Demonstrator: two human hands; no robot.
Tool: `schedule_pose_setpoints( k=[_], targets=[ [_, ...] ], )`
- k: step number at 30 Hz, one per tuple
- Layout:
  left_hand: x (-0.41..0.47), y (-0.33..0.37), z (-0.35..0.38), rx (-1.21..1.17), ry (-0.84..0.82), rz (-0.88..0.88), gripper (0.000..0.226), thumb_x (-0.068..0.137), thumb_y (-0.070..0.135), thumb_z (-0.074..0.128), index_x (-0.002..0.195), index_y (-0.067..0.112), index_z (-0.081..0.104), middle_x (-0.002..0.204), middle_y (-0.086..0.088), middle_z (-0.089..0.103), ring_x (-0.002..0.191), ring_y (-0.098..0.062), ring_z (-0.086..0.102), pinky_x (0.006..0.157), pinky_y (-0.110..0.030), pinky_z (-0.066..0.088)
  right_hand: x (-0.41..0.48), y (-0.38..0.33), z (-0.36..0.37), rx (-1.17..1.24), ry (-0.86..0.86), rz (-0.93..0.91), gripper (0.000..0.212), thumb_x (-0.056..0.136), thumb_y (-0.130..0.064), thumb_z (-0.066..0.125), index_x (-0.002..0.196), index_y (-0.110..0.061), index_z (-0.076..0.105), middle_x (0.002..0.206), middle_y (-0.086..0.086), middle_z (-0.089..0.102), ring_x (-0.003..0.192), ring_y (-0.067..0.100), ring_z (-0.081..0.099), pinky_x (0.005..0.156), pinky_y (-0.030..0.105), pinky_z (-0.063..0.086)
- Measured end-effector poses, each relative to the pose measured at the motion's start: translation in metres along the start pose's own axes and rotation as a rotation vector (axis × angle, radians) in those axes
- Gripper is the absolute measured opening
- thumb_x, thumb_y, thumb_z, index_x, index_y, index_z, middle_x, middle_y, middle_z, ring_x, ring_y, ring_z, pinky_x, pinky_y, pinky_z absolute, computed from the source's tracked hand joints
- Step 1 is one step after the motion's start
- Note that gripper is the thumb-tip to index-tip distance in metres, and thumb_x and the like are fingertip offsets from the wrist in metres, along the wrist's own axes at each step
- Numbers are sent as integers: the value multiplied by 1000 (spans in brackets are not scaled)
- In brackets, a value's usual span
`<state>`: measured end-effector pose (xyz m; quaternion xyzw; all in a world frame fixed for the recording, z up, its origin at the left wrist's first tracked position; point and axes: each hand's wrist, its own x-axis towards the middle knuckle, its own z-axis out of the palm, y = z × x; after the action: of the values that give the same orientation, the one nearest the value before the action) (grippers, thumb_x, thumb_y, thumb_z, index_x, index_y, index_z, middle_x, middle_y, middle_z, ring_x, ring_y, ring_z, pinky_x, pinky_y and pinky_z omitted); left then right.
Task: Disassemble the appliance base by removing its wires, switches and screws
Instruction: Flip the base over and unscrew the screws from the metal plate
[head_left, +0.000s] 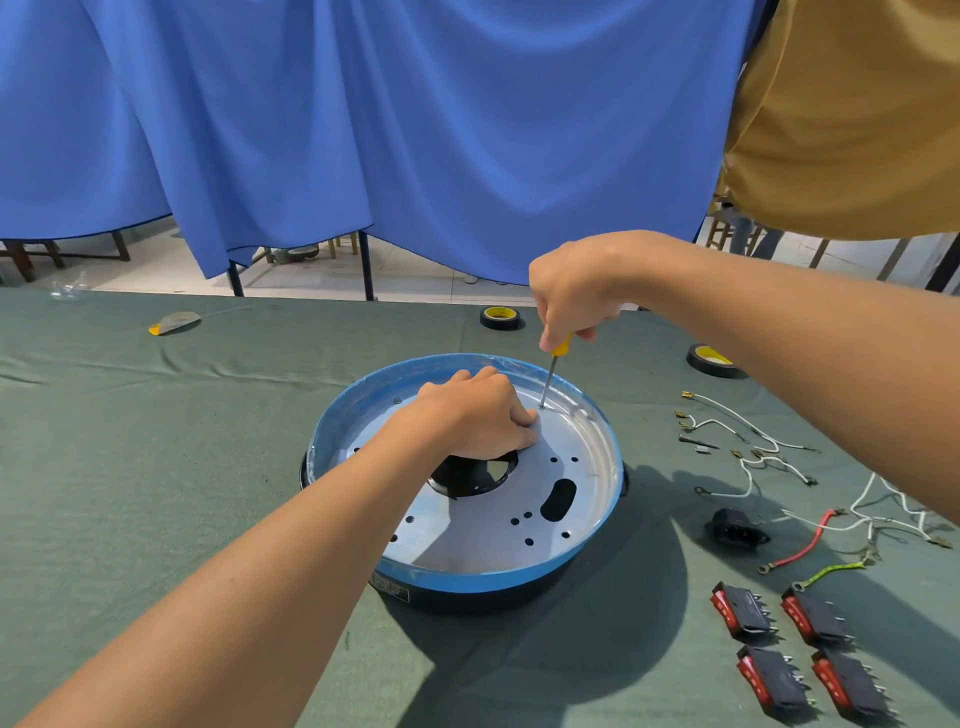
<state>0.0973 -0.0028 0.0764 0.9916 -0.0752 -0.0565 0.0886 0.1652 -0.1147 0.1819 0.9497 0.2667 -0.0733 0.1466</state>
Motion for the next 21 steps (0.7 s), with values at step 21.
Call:
schedule_pose_setpoints(
  k=[21],
  targets=[
    [0, -1, 1, 10, -4, -23, 40, 93, 57, 47, 125, 39, 63, 130, 6, 48, 121, -26, 40, 77, -42, 30, -5, 9, 1, 169, 82, -65, 25, 84, -45, 68, 85, -20, 71, 90, 12, 69, 72, 23, 54, 61, 30, 45]
  ],
)
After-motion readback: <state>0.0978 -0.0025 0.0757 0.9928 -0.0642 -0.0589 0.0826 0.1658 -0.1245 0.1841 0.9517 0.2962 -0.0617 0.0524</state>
